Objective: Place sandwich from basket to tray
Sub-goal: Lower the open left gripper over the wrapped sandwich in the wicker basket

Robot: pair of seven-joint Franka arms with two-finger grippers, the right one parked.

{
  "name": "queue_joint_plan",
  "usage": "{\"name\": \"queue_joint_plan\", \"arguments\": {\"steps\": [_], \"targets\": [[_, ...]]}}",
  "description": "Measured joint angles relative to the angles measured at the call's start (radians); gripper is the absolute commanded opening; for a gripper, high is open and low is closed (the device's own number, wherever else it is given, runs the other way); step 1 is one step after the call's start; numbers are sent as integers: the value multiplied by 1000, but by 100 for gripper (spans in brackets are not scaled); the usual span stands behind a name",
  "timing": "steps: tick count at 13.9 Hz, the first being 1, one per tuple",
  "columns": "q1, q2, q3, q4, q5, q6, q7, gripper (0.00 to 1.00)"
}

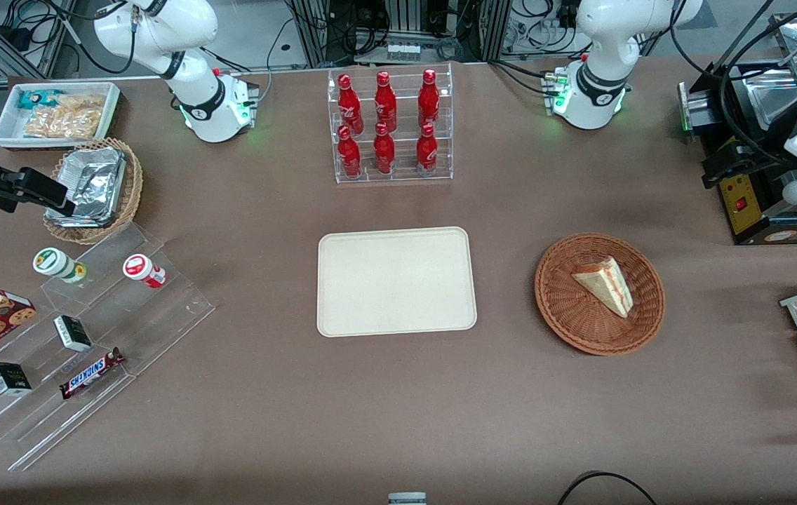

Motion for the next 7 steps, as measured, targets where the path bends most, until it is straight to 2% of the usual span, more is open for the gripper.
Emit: {"name": "queue_joint_plan", "arguments": {"steps": [5, 7], "targets": [[0, 7, 2, -14, 0, 5, 0, 100], [0, 25, 2, -75, 0, 83, -11, 100]]}}
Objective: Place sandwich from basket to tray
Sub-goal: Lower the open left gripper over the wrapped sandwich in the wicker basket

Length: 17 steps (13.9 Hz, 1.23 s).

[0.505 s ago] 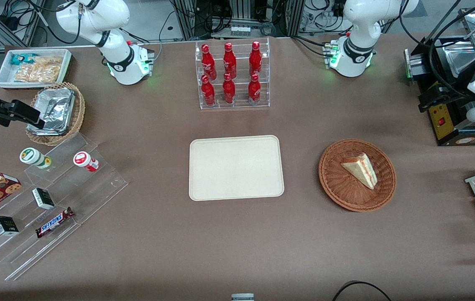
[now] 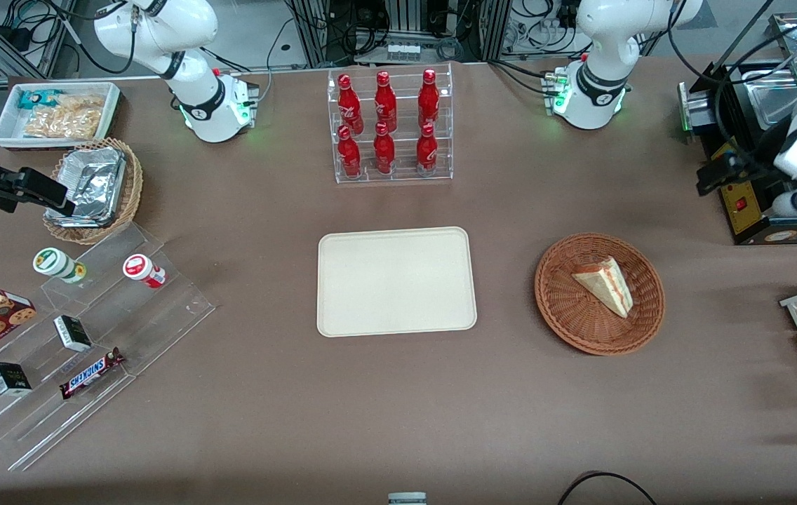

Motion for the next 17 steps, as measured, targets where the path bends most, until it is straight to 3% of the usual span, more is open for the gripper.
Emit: {"name": "queue_joint_plan", "arguments": {"steps": [5, 9, 12, 17], "targets": [[-2, 42, -10, -268, 0, 376, -178, 100], [-6, 56, -59, -504, -1, 732, -509, 100], [-8, 96, -92, -566, -1, 806, -678, 100], [-7, 167, -92, -567, -1, 809, -703, 100]]}}
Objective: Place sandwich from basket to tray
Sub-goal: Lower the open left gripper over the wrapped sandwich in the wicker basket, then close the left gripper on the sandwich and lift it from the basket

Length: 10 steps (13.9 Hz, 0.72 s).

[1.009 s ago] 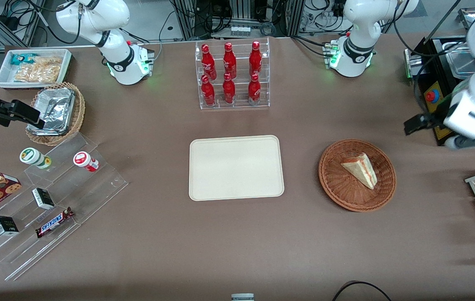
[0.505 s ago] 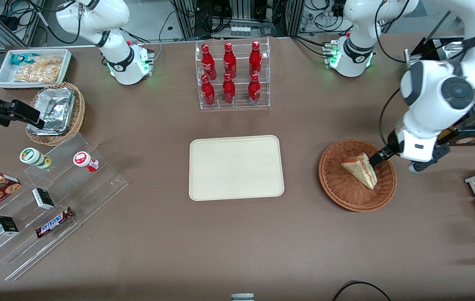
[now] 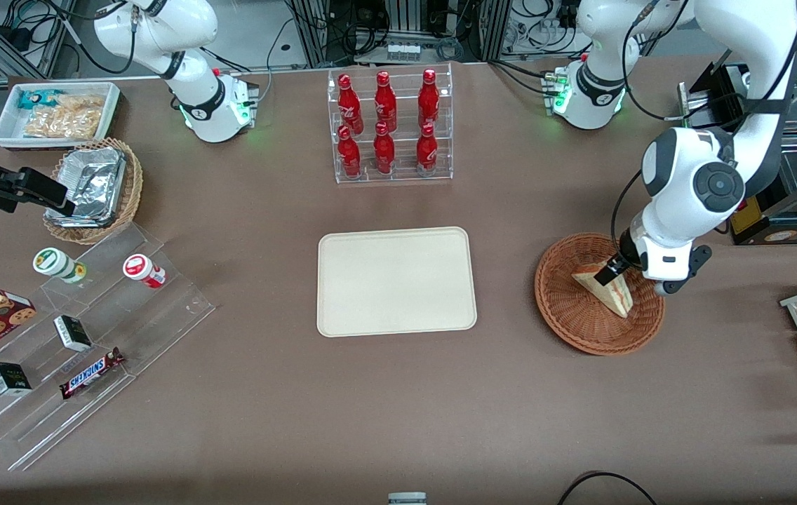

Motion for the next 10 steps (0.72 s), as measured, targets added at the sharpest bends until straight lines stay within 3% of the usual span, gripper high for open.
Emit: {"name": "queue_joint_plan", "arguments": {"steps": [5, 6, 8, 9, 10], "targets": [[4, 79, 5, 0, 0, 66, -2, 100], [5, 93, 6, 0, 0, 79, -2, 85], [6, 113, 9, 0, 0, 89, -2, 33], [7, 120, 10, 0, 0, 91, -2, 14], [7, 124, 10, 0, 2, 91, 0, 9]]}}
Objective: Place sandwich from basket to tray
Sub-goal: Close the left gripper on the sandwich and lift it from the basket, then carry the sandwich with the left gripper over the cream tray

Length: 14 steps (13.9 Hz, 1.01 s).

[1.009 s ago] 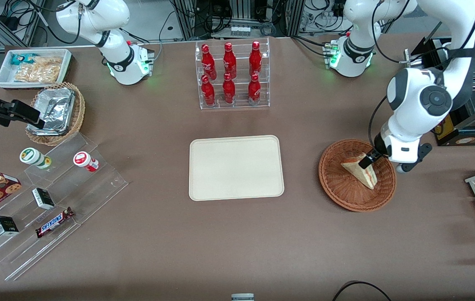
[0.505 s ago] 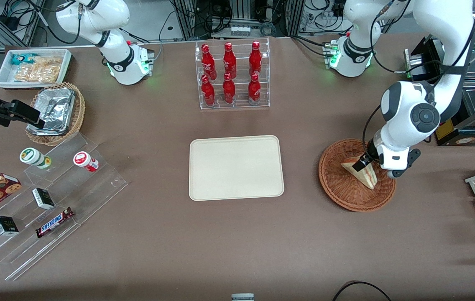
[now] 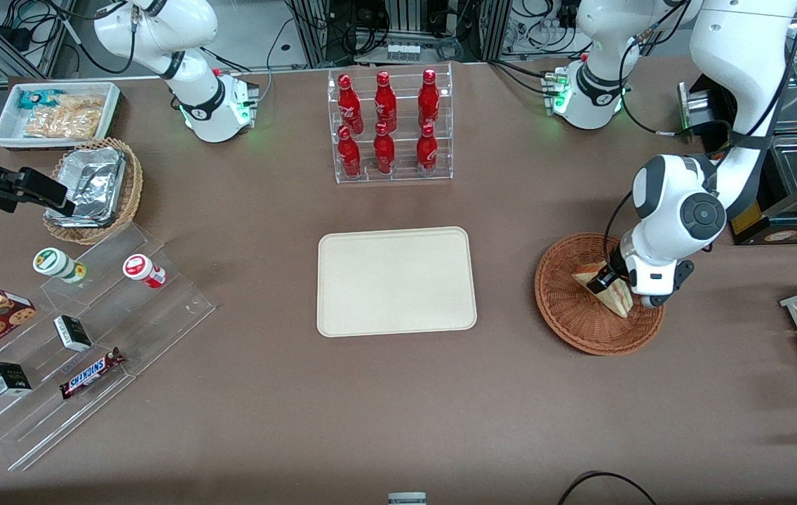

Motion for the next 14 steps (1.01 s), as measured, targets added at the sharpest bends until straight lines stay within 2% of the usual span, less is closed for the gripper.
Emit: {"name": "queue_joint_plan", "arguments": {"steps": [5, 9, 11, 14], "targets": [[3, -5, 0, 40, 33, -61, 22, 7], [-6, -45, -10, 265, 47, -343, 61, 7], [-57, -49, -24, 403, 43, -476, 71, 6], [-201, -27, -58, 511, 35, -531, 51, 6]]}}
